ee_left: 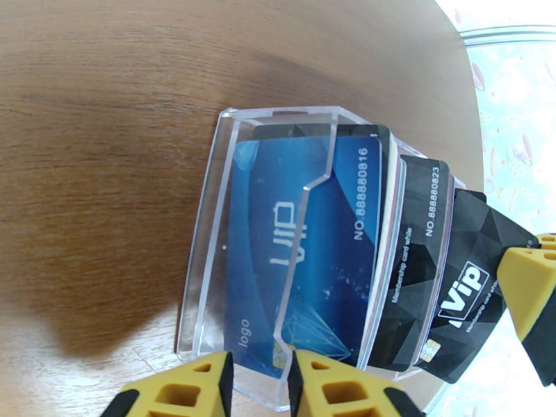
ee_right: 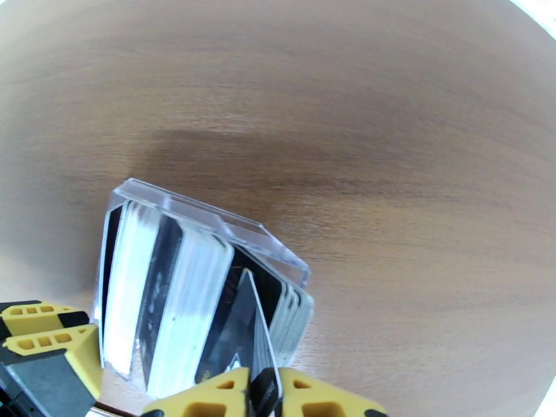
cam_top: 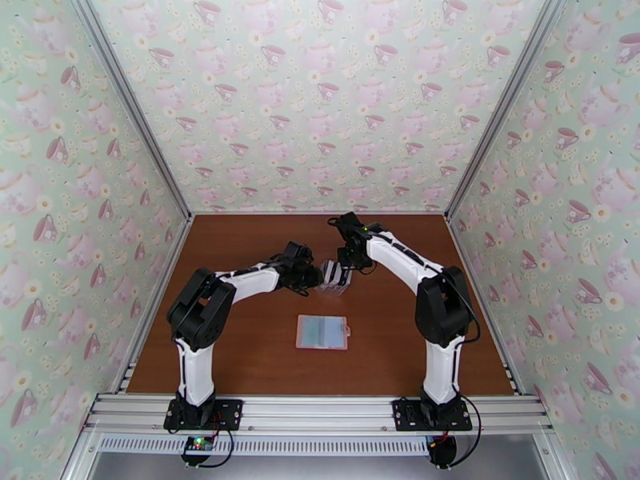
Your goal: Put the credit cards into the card holder
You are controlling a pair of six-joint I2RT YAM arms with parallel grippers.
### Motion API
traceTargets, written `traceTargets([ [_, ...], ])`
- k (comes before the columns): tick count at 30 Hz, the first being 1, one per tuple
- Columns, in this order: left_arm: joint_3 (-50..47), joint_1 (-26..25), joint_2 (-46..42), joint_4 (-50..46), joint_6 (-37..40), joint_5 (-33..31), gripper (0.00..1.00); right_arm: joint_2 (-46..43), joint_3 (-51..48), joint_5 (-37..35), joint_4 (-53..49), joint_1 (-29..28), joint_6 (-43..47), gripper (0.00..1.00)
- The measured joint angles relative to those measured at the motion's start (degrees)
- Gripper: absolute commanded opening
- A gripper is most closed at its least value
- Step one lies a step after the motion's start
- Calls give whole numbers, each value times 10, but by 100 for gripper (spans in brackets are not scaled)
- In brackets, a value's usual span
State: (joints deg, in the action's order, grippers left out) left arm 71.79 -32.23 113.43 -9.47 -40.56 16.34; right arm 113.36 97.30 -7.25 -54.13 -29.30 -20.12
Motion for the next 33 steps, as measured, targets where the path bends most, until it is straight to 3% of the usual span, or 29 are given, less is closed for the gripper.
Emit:
traceTargets([
  [16, -13, 0, -1, 22, -2, 6, 29, 5, 9, 30, 0, -7, -13, 12],
  [33, -54, -18, -13, 81, -29, 4, 29, 11, -36, 49, 40, -7, -54, 21],
])
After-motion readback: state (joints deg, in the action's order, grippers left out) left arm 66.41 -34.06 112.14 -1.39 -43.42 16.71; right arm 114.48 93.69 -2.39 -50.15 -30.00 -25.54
